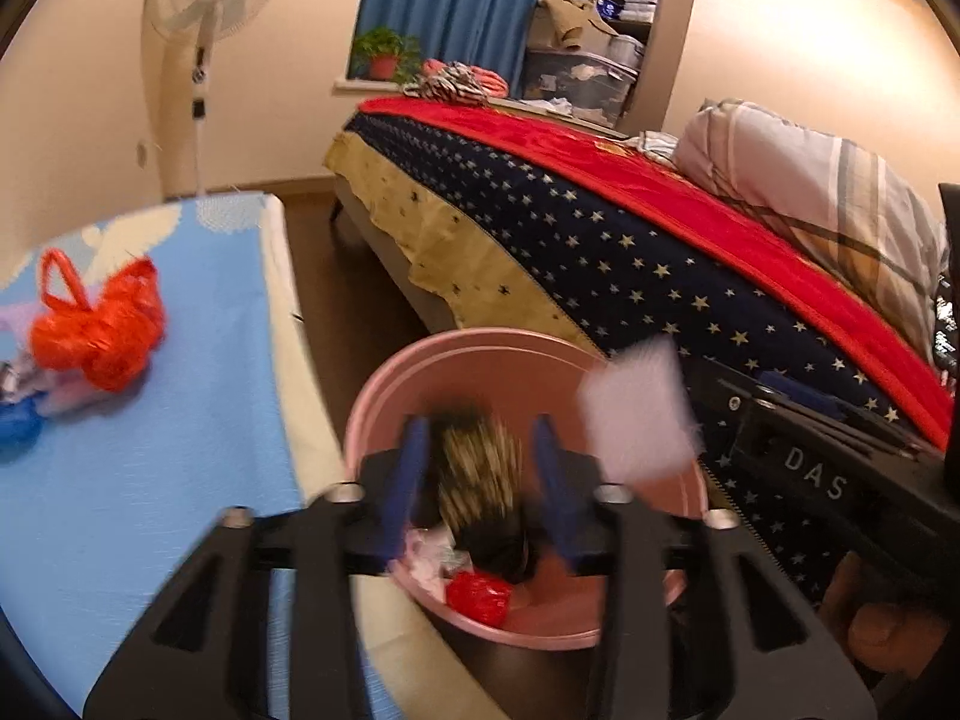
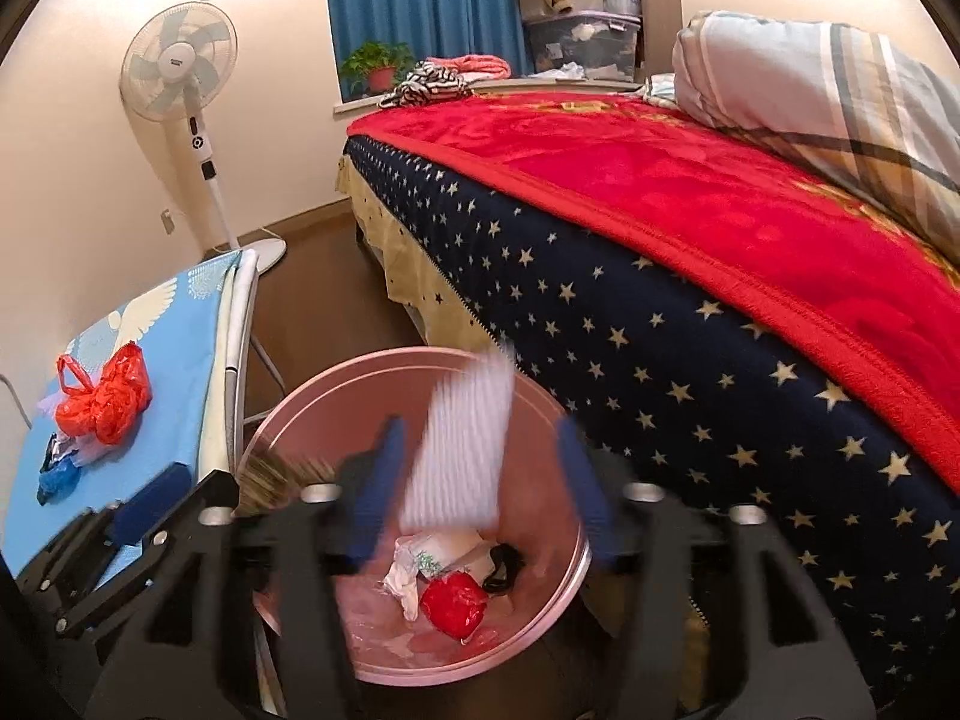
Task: Collect trash
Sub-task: 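Bring the floral cloth over the bin with the left tool while the right tool releases the bubble-wrap pad, then grasp the blue plastic bag with the left tool while the right tool grasps the red plastic bag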
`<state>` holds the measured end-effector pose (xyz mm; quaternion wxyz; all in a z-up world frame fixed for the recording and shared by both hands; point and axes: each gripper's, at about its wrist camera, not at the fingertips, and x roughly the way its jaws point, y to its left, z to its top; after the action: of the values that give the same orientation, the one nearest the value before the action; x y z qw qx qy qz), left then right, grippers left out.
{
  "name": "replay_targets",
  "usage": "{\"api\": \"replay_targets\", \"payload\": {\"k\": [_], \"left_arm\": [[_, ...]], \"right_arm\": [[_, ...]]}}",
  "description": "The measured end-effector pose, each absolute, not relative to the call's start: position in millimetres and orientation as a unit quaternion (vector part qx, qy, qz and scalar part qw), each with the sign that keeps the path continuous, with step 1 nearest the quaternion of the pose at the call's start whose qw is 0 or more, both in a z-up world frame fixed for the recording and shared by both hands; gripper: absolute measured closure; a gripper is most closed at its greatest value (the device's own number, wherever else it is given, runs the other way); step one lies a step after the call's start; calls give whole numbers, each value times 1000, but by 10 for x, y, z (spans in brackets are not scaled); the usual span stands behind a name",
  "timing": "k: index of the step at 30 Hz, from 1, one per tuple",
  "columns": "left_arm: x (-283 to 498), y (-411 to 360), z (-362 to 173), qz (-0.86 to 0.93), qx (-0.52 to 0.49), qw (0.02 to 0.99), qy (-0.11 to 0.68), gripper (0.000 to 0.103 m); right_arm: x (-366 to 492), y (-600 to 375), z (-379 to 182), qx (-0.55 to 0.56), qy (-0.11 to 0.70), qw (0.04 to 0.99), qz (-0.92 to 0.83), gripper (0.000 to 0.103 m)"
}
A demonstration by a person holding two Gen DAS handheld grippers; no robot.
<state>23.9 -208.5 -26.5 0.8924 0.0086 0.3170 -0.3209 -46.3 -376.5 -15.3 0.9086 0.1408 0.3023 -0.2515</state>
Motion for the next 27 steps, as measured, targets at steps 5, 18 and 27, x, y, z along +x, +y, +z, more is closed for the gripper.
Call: {"api": "replay_targets", "payload": {"k": [5,18,27], "left_arm": [[233,-1889,-204,-307,-17,898,316,56],[155,-1374,-139,-257,-29,921,292,70],[321,-846,-211,-161,-54,944,282,75]], "right_arm": [[-498,-3720,-88,137,295,912,-250,45],[-357,-3319,-83,130,284,932,-187,49],[-17,-2877,-87,137,277,946,-98,61]]}}
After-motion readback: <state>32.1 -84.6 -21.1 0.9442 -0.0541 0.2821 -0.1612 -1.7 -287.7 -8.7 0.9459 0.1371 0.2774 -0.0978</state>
